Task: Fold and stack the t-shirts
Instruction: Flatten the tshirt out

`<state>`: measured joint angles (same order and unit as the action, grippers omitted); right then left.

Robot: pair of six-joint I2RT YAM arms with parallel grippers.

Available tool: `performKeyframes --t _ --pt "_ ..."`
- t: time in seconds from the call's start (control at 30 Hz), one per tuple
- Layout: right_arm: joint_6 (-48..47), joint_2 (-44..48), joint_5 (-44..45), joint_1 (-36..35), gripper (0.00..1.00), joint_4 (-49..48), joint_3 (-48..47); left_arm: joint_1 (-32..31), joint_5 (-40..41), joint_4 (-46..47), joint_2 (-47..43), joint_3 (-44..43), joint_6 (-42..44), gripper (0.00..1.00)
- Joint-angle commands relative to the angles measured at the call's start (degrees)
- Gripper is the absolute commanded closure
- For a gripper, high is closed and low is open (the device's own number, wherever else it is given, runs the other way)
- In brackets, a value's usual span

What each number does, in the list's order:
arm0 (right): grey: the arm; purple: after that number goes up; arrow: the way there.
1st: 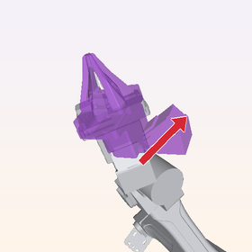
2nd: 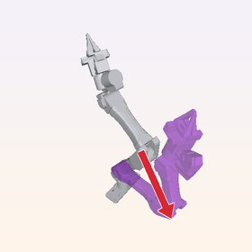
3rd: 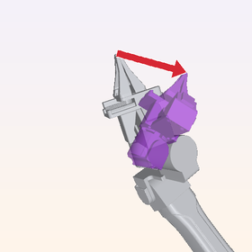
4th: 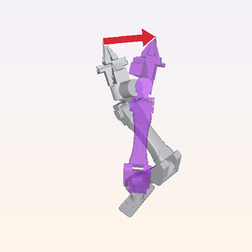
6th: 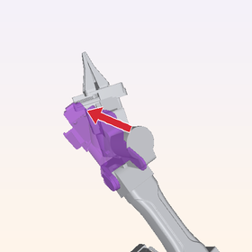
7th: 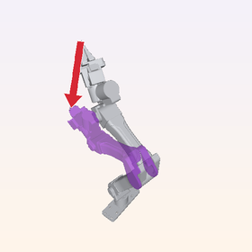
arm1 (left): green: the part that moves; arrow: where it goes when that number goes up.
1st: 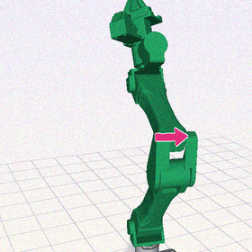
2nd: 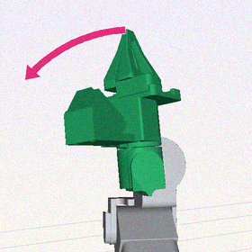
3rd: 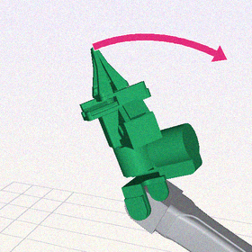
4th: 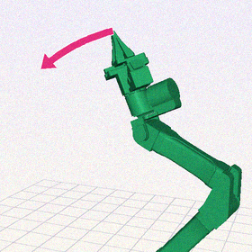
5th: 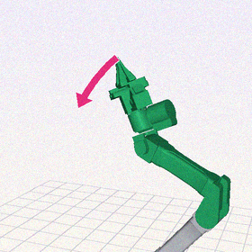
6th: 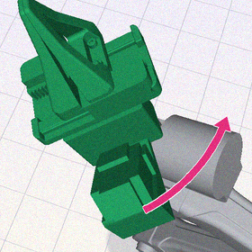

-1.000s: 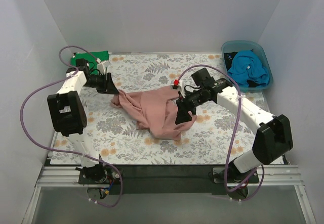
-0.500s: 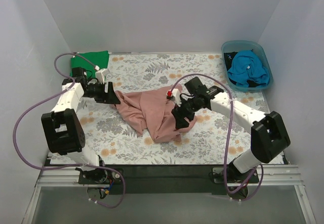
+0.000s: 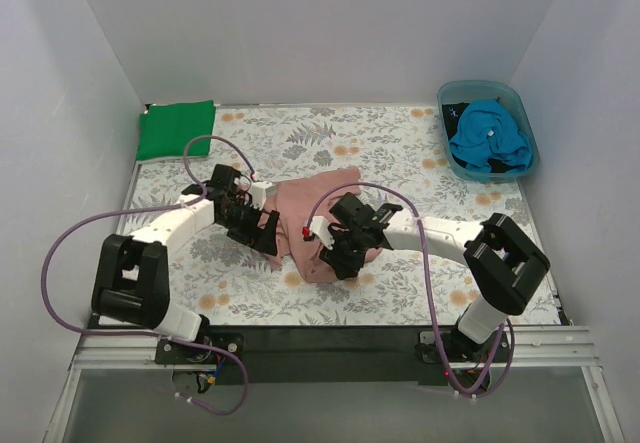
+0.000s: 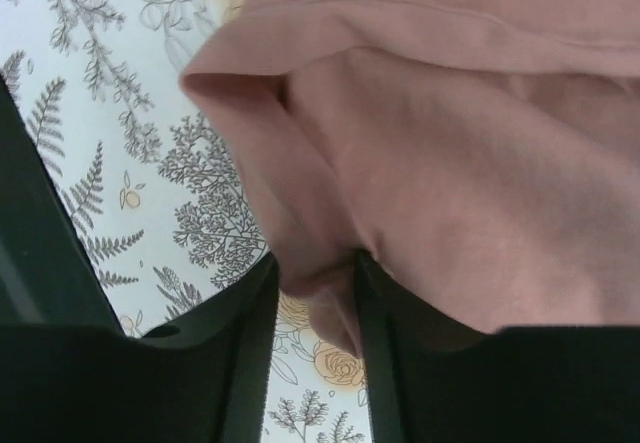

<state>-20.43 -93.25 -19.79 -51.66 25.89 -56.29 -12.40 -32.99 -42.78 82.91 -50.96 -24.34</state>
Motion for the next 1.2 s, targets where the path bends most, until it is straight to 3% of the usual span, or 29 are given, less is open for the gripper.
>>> performKeyframes --t 0.0,0.07,0.1,0.17,0.2,0.27,0.3,0.37,0.43,0.47,0.53,0.63,0.77,0.87,0.9,1.0,1.03,1.07,1.1,1.17 --pt "0.65 1.14 6.42 0.15 0.62 -3.39 0.31 -4.72 9.77 6.48 3.12 0.07 -3.78 0.16" --pt "0.39 2.1 7.92 0.24 0.79 -3.13 0.48 -6.31 15.64 8.76 5.84 -0.45 -5.27 0.15" --pt "0.39 3.24 8.8 0.94 0.98 -3.21 0.48 -7.36 16.98 9.21 6.81 -1.07 -5.8 0.15" --pt "0.3 4.56 7.76 2.69 0.99 -2.25 -0.48 -7.55 20.31 9.56 9.09 -3.25 -7.21 0.25" --pt "0.12 6.05 5.84 5.49 0.99 -1.72 -1.01 -7.55 21.38 9.3 10.59 -4.23 -7.21 0.44" --pt "-0.49 7.64 4.15 8.84 0.99 0.2 -2.06 -7.29 24.28 7.12 10.78 -7.29 -4.77 0.67" --pt "-1.62 9.39 2.93 12.51 0.99 1.08 -3.55 -6.24 24.2 5.97 9.12 -8.53 -2.75 0.88" --pt "-3.03 11.76 1.52 18.31 0.99 3.97 -5.4 -1.69 23.86 0.63 7.27 -12.21 3.2 1.0" --pt "-5.4 12.83 0.37 22.02 0.99 6.18 -8.47 3.67 15.1 -6.22 6.12 -21.17 8.49 1.0" --pt "-6.2 13.18 -0.07 23.61 0.99 8.97 -9.7 5.96 12.02 -15.31 6.55 -24.24 15.91 1.0" --pt "-8.74 13.8 -1.21 26.87 0.99 11.71 -12.42 9.5 8.74 -24.76 5.78 -30.42 25.51 1.0" --pt "-11.64 16.08 -1.3 27.93 0.99 16.81 -12.71 9.5 10.66 -36.12 -0.79 -26.41 41.53 1.0" --pt "-16.03 22.74 -0.69 28.19 0.99 23.49 -9.64 9.5 16.45 -37.28 -20.88 -16.12 53.67 1.0" --pt "-20.69 25.74 2.55 28.28 0.99 26.57 -3.68 9.5 23.64 -37.28 -27.52 -7.27 58.52 1.0" --pt "-21.66 27.06 4.74 28.45 0.99 26.67 -1.47 9.5 25.24 -37.2 -30.07 -5.31 59.4 0.99" --pt "-23.43 27.51 5.64 28.54 0.99 26.49 4.17 9.5 23.35 -36.58 -26.7 -4.66 56.08 0.74" --pt "-23.43 26.81 5.55 28.54 0.99 26.49 4.7 9.5 21.15 -36.49 -24.23 -7.29 54.41 0.38" --pt "-23.43 26.02 5.47 28.54 0.99 26.49 5.05 9.5 18.69 -35.97 -21.42 -10.1 50.65 0.21" --pt "-23.17 24.02 5.03 28.54 0.99 26.58 5.14 9.5 12.58 -35.36 -14.6 -17.17 48.53 0.14" --pt "-23.17 22.07 4.15 28.54 0.99 26.49 5.23 9.5 7.53 -30.73 -7.63 -23.28 40.48 0.12"
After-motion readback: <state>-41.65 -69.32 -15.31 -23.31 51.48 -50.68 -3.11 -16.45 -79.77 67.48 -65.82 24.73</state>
